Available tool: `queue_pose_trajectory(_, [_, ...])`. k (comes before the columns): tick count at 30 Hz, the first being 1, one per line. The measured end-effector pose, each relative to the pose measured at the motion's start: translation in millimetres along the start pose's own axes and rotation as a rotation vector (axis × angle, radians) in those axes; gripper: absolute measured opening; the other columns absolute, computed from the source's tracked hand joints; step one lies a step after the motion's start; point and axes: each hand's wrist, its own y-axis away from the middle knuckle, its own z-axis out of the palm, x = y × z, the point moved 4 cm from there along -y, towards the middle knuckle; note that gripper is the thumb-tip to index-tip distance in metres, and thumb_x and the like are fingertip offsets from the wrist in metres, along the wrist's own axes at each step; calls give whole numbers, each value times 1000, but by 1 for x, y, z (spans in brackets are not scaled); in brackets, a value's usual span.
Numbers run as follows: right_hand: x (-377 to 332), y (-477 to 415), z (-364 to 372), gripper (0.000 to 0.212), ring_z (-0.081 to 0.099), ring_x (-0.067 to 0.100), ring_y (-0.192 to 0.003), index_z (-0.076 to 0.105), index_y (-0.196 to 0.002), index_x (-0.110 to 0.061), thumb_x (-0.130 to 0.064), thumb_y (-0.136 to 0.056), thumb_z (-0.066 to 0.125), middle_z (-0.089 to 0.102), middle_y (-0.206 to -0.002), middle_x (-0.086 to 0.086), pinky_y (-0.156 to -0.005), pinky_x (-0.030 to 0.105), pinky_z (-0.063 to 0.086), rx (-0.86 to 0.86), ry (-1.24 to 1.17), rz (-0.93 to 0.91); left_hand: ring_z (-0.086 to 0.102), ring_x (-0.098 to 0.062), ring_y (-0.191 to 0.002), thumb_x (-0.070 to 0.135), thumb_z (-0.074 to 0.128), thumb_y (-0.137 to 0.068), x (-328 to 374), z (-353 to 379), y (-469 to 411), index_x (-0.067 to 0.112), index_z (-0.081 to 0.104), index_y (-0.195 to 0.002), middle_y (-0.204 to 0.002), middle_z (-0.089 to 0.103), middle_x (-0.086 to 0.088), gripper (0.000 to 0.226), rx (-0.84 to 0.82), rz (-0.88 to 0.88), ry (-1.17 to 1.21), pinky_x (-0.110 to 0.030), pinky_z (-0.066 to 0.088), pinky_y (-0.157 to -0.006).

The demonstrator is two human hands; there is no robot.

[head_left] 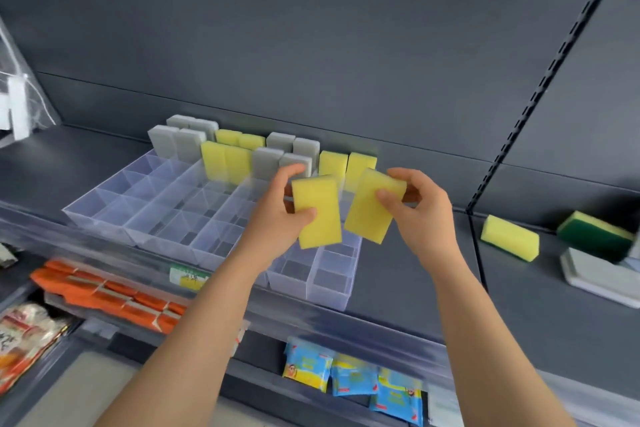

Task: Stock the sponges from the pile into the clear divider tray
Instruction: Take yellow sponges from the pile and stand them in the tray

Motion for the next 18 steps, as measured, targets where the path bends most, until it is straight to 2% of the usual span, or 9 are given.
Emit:
queue_pose_trajectory(3, [2,-34,5,29,56,2,-76,62,-110,-26,-19,-84,68,62,-101,-3,-71,19,46,49,53,-19,59,-21,-95,5,64,-81,4,1,-32,37,47,-117,-106,59,-3,51,6,35,-64,-46,54,-81])
queue_pose_trajectory(5, [5,-53,11,28,54,0,-73,61,-111,-24,-17,-84,67,61,-102,-3,-69,18,42,64,100,-39,59,-20,-94,5,66,-79,5,2,-52,32,49,-116,-106,60,-2,49,18,66,-129,-43,53,-80])
queue_pose_trajectory(8, [14,-76,23,28,55,11,-80,61,-110,-21,-14,-84,66,59,-103,-1,-74,24,45,63,149,-70,56,-17,-88,9,70,-77,5,4,-76,32,51,-113,-102,59,1,47,55,102,-230,-32,50,-76])
queue_pose_trajectory(10, [23,-87,31,28,54,18,-84,61,-110,-21,-12,-83,66,56,-102,1,-75,27,46,56,183,-69,54,-16,-88,10,71,-76,3,7,-89,30,53,-114,-105,56,4,47,86,149,-300,-29,47,-77])
queue_pose_trajectory(13, [37,-98,44,29,50,16,-82,62,-110,-19,-11,-83,67,54,-105,4,-72,22,42,46,235,-63,52,-14,-96,9,70,-75,1,10,-105,25,54,-116,-114,51,7,46,96,234,-402,-30,46,-84])
queue_pose_trajectory(18, [53,-107,62,29,48,15,-78,61,-111,-19,-12,-84,67,48,-100,-2,-69,23,36,11,326,-38,52,-14,-91,11,68,-77,-3,13,-129,23,54,-118,-114,52,4,45,69,299,-550,-31,46,-80])
